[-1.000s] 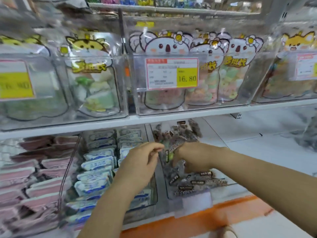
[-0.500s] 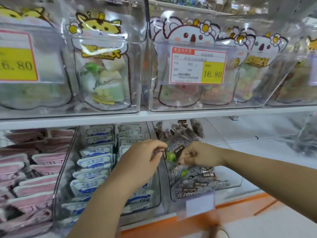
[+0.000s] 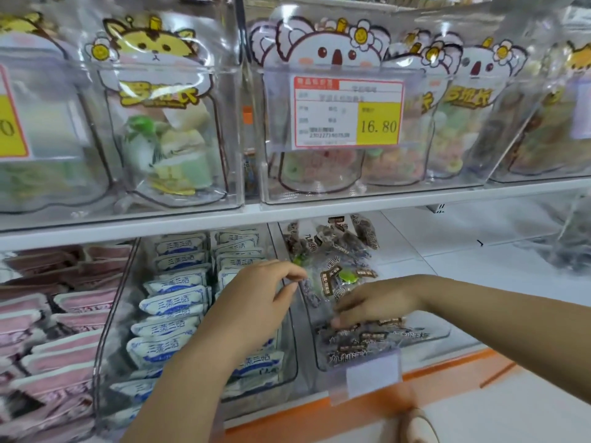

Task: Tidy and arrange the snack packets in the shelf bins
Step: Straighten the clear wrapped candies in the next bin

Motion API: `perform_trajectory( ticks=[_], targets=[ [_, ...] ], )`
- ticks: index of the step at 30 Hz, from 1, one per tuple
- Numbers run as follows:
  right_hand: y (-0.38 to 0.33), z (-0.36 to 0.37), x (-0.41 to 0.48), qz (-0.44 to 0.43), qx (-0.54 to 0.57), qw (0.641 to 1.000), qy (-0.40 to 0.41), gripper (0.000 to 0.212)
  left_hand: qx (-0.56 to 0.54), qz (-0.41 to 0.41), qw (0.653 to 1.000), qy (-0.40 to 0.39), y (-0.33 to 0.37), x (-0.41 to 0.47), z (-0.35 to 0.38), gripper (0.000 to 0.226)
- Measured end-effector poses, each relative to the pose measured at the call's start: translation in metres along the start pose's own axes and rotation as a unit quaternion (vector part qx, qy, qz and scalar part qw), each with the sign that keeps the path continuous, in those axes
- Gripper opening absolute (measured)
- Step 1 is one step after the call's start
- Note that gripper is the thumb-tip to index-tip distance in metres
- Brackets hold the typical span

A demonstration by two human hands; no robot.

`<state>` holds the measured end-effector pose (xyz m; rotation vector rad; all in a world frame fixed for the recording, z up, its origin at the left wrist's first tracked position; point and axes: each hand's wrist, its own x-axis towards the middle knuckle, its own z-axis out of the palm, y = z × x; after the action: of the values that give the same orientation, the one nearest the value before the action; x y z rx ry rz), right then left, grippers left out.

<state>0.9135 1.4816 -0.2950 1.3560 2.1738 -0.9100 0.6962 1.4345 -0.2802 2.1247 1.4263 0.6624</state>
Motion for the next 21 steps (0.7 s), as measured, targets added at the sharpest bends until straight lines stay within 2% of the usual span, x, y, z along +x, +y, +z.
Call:
perform_trajectory(
  ticks=[2,4,5,6,8,9,10,11,12,14,16,18,21],
  targets=[
    [0.001,-0.003,-0.003,-0.008,0.044,0.997,0.069,0.051,0.002,-0.002,1.000,0.000,0.001,0.002,-0.001,0.028],
    [0.008,-0.006,0.005,-0.037,0.064,0.980,0.186,0.031,0.005,-0.002,1.000,0.001,0.002,0.003,-0.001,0.028],
    [0.009,-0.008,0.006,-0.042,0.036,0.972,0.229,0.015,0.007,-0.001,1.000,0.001,0.002,0.004,-0.001,0.028],
    [0.006,-0.010,0.005,-0.041,0.009,0.965,0.259,0.018,0.009,0.000,1.000,0.003,0.001,0.004,0.000,0.028],
    [0.001,-0.009,0.008,-0.053,-0.145,0.930,0.334,0.056,0.012,0.001,1.000,0.008,0.000,0.005,0.000,0.027],
    [0.001,-0.008,0.012,-0.090,-0.248,0.890,0.372,0.063,0.014,0.000,1.000,0.009,-0.001,0.005,0.000,0.027],
    [0.001,-0.007,0.017,-0.142,-0.318,0.849,0.397,0.057,0.016,-0.001,1.000,0.010,-0.001,0.006,0.000,0.027],
    [0.002,-0.008,0.021,-0.190,-0.352,0.826,0.398,0.043,0.017,0.000,1.000,0.011,-0.002,0.006,0.000,0.027],
    [0.003,-0.011,0.024,-0.226,-0.350,0.826,0.380,0.028,0.018,0.000,1.000,0.012,-0.002,0.006,0.000,0.027],
    [0.002,-0.019,0.019,-0.246,-0.260,0.863,0.358,0.006,0.018,0.001,1.000,0.012,-0.003,0.006,0.001,0.027],
    [0.002,-0.026,0.007,-0.227,-0.168,0.881,0.380,0.011,0.017,0.001,1.000,0.013,-0.003,0.006,0.000,0.026],
    [0.005,-0.028,-0.002,-0.199,-0.136,0.891,0.385,0.014,0.018,0.002,1.000,0.014,-0.002,0.006,0.000,0.026],
    [0.012,-0.021,-0.002,-0.161,-0.080,0.932,0.315,0.012,0.015,0.004,1.000,0.020,-0.001,0.007,-0.001,0.027]
  ],
)
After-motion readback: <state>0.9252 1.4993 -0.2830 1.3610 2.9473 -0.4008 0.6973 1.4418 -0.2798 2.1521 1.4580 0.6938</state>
